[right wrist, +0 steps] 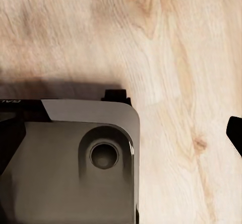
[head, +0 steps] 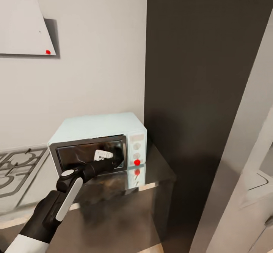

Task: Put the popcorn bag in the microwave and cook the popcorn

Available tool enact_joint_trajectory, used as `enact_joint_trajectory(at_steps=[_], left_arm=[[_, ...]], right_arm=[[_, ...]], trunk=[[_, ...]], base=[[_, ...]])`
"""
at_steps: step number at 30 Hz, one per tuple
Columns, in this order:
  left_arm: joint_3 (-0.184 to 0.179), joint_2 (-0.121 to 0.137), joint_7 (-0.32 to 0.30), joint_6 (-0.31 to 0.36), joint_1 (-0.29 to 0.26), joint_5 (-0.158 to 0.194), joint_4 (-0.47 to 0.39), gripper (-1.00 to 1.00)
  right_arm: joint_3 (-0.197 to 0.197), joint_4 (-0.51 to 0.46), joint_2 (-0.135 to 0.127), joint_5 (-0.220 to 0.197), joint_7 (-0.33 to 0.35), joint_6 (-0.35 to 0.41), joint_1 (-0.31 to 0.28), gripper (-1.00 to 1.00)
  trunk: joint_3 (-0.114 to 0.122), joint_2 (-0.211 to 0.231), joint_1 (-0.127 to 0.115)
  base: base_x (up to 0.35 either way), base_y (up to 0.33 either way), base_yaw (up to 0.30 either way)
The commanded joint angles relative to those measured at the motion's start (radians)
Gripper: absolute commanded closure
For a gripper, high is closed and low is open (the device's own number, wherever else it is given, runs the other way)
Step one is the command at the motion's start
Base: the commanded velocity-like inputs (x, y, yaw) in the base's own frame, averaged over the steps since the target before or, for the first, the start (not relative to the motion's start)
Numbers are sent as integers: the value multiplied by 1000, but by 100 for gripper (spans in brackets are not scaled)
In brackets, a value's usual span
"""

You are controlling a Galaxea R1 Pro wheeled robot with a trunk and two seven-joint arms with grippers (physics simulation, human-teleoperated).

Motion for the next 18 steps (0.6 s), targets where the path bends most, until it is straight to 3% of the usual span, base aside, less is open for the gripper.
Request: enact_joint_trajectory(at_steps=[1, 13, 18], left_arm=[[-1, 1, 1, 6, -1, 8, -1, -100], [-1, 1, 1, 6, -1, 8, -1, -100], [-1, 0, 3, 7, -1, 13, 0, -100]], right_arm=[[-8, 3, 0, 7, 3, -6, -1, -100], [-7, 3, 0, 7, 3, -6, -1, -100], [-8, 3, 0, 6, 3, -6, -2, -100]], trunk=[[-1, -1, 1], [-1, -1, 1], [-1, -1, 1]], base=[[292, 0, 0], [115, 0, 0], [-123, 0, 0]])
